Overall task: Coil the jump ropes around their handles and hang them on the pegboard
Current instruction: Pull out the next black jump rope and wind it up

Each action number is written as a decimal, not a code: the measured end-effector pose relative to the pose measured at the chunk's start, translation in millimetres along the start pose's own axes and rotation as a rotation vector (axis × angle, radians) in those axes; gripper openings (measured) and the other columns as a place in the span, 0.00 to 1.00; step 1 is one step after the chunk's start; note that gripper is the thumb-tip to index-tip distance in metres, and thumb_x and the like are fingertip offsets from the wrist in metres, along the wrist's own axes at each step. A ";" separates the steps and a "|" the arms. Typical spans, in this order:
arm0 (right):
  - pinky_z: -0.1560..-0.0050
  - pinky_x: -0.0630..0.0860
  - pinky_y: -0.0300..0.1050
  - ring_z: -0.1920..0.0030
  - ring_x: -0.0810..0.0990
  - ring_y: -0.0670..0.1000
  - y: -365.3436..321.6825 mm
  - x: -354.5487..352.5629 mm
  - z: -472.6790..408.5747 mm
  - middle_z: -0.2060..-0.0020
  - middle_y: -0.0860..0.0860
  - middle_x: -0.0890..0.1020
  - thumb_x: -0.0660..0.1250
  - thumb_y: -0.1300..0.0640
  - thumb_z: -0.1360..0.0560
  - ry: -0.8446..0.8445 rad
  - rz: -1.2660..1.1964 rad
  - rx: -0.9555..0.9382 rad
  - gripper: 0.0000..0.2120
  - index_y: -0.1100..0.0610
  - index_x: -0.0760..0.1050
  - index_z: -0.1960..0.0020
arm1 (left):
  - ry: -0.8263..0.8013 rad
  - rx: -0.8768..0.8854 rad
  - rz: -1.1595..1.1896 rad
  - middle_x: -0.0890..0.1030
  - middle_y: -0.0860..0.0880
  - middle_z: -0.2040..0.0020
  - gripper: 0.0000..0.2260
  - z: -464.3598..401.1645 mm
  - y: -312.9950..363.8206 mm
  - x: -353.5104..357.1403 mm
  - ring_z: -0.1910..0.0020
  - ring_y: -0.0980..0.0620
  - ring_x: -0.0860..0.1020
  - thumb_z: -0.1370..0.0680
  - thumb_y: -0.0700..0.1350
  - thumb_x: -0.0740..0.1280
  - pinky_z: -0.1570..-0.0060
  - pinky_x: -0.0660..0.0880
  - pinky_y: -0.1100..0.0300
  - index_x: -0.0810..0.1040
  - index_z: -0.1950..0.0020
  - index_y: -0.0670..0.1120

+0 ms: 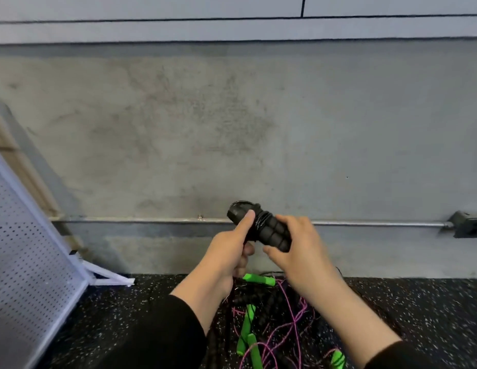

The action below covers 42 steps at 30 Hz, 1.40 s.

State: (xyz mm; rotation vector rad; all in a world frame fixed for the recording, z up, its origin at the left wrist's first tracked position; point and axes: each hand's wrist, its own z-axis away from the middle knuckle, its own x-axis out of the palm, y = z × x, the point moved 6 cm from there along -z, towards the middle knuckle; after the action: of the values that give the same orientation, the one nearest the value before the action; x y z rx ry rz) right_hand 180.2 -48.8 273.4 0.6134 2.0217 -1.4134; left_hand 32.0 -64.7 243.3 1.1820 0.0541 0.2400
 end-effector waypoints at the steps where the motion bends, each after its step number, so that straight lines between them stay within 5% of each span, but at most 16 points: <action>1: 0.44 0.66 0.36 0.43 0.72 0.45 1.4 5.2 -0.7 0.45 0.44 0.69 0.77 0.52 0.27 -0.008 0.014 -0.001 0.28 0.48 0.70 0.31 | 0.011 -0.006 0.023 0.70 0.51 0.71 0.21 -3.9 -2.4 -1.9 0.76 0.55 0.59 0.24 0.66 0.68 0.77 0.55 0.62 0.74 0.60 0.48; 5: 0.52 0.69 0.27 0.48 0.77 0.39 5.0 5.1 -9.1 0.46 0.42 0.75 0.78 0.48 0.29 -0.012 -0.236 0.057 0.20 0.43 0.72 0.42 | -0.027 0.025 0.044 0.71 0.50 0.70 0.19 -12.9 4.2 -8.0 0.75 0.55 0.58 0.22 0.63 0.67 0.77 0.54 0.63 0.74 0.58 0.47; 7: 0.54 0.76 0.34 0.54 0.81 0.42 10.1 4.1 -13.1 0.49 0.49 0.82 0.74 0.46 0.25 -0.060 -0.516 0.221 0.13 0.48 0.76 0.44 | -0.076 0.040 0.021 0.71 0.50 0.69 0.19 -14.1 7.5 -8.3 0.75 0.55 0.57 0.21 0.63 0.67 0.76 0.54 0.63 0.74 0.57 0.47; 9: 0.56 0.81 0.47 0.57 0.83 0.51 14.7 11.8 -12.1 0.49 0.59 0.84 0.67 0.43 0.22 -0.178 -0.913 0.437 0.17 0.55 0.78 0.43 | -0.134 0.060 -0.009 0.72 0.50 0.68 0.19 -13.2 9.9 -5.8 0.75 0.54 0.57 0.21 0.62 0.67 0.75 0.54 0.62 0.74 0.58 0.47; 11: 0.61 0.83 0.50 0.62 0.82 0.59 10.8 18.3 -6.9 0.49 0.65 0.84 0.61 0.43 0.19 -0.347 -1.186 0.601 0.23 0.62 0.80 0.41 | -0.168 0.092 -0.028 0.72 0.49 0.67 0.20 -11.9 14.3 -3.8 0.75 0.54 0.58 0.20 0.62 0.66 0.75 0.55 0.62 0.73 0.59 0.47; 16: 0.73 0.74 0.43 0.69 0.74 0.56 6.4 19.4 -0.8 0.57 0.65 0.80 0.58 0.42 0.18 -0.578 -1.262 0.651 0.26 0.63 0.84 0.45 | -0.227 0.135 -0.069 0.72 0.49 0.66 0.19 -11.5 21.3 -4.6 0.75 0.54 0.57 0.20 0.62 0.65 0.76 0.57 0.63 0.72 0.59 0.47; 21: 0.72 0.67 0.42 0.70 0.71 0.54 13.3 15.9 -12.8 0.59 0.64 0.79 0.58 0.44 0.17 -0.398 -1.149 0.498 0.23 0.63 0.77 0.40 | -0.235 0.076 -0.050 0.72 0.50 0.65 0.19 -12.1 21.5 -5.8 0.74 0.55 0.57 0.22 0.64 0.67 0.74 0.54 0.62 0.75 0.60 0.50; 27: 0.69 0.70 0.48 0.69 0.73 0.51 20.6 -7.4 -26.4 0.61 0.57 0.79 0.58 0.48 0.16 -0.070 -0.747 0.284 0.12 0.49 0.78 0.39 | -0.234 0.000 -0.158 0.71 0.51 0.69 0.30 -6.2 16.2 -6.5 0.76 0.56 0.57 0.23 0.70 0.61 0.74 0.54 0.63 0.82 0.42 0.44; 32: 0.64 0.69 0.34 0.70 0.73 0.38 24.6 -10.4 -26.0 0.60 0.46 0.77 0.65 0.46 0.19 -0.153 -0.251 0.191 0.18 0.41 0.68 0.31 | -0.220 -0.037 -0.100 0.72 0.51 0.68 0.35 -7.5 13.9 -1.8 0.77 0.57 0.57 0.24 0.72 0.60 0.74 0.53 0.62 0.81 0.41 0.42; 37: 0.39 0.72 0.44 0.41 0.76 0.47 15.4 0.6 -21.6 0.41 0.47 0.77 0.73 0.44 0.25 -0.125 -0.012 0.090 0.28 0.46 0.70 0.28 | -0.184 -0.034 -0.083 0.74 0.50 0.66 0.31 -11.8 6.1 2.2 0.76 0.56 0.59 0.26 0.72 0.65 0.76 0.56 0.63 0.82 0.44 0.45; 42: 0.40 0.68 0.40 0.38 0.72 0.46 2.2 5.2 -17.6 0.41 0.43 0.73 0.77 0.42 0.30 -0.112 0.119 -0.004 0.32 0.45 0.69 0.30 | -0.097 -0.007 0.015 0.72 0.50 0.68 0.23 -14.4 2.8 -2.1 0.76 0.56 0.60 0.25 0.67 0.68 0.77 0.55 0.63 0.77 0.52 0.46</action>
State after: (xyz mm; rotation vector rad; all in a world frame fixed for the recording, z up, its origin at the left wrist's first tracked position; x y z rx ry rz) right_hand 174.3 -31.2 272.8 0.6281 1.8687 -1.3435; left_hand 27.1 -51.1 240.1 1.1855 -0.0408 0.1950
